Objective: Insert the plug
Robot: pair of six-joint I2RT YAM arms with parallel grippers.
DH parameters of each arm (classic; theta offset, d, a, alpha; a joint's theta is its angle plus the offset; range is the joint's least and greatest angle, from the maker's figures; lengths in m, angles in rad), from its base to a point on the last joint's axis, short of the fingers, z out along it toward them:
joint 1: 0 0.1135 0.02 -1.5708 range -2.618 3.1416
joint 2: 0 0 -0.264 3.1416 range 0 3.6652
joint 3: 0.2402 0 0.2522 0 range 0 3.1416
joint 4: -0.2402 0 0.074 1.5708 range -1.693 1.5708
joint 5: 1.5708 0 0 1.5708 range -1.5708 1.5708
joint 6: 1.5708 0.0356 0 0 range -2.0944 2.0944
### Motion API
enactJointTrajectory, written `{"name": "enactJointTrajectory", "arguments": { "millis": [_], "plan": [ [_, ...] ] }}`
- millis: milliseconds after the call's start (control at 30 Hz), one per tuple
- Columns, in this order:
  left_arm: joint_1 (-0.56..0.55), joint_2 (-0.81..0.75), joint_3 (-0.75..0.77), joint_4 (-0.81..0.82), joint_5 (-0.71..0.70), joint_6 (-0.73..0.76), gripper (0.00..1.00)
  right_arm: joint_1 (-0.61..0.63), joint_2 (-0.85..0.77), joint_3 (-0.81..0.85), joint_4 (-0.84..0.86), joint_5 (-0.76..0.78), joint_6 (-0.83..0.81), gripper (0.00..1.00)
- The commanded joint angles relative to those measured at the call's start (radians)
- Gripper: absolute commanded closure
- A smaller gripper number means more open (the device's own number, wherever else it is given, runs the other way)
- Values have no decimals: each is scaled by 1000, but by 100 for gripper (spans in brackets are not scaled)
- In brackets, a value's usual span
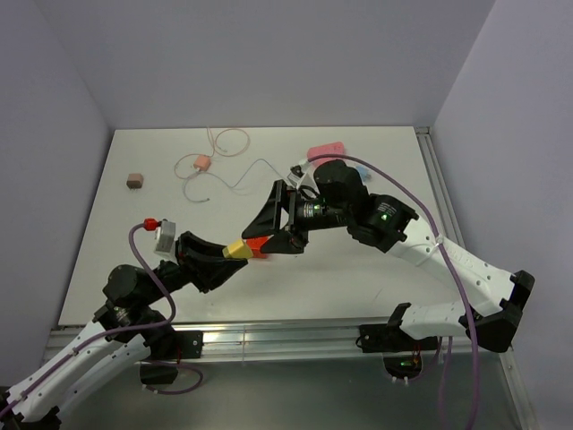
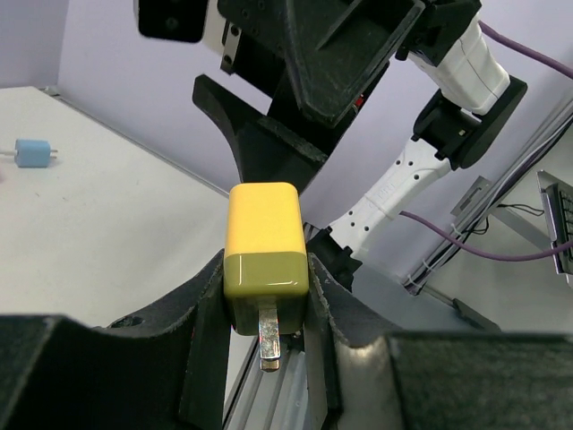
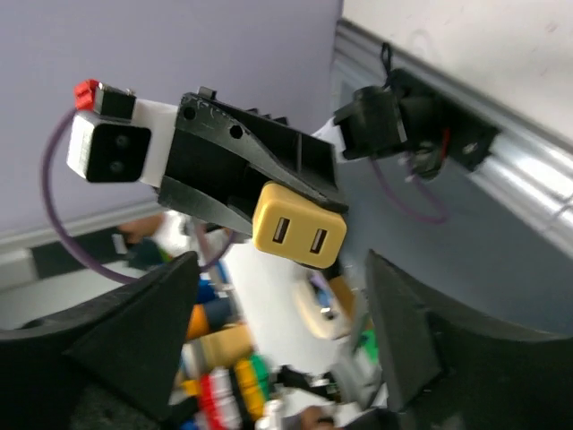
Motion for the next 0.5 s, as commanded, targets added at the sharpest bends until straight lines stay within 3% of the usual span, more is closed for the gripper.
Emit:
{"name": "enactJointTrajectory", "arguments": {
  "millis": [0,467],
  "plan": [
    [4,23,19,92,46,48,100,-3,-19,-17,33,-69,124,22],
    [1,63,17,159,94,66,100,11,51,3,-7,-131,137,26]
  ]
}}
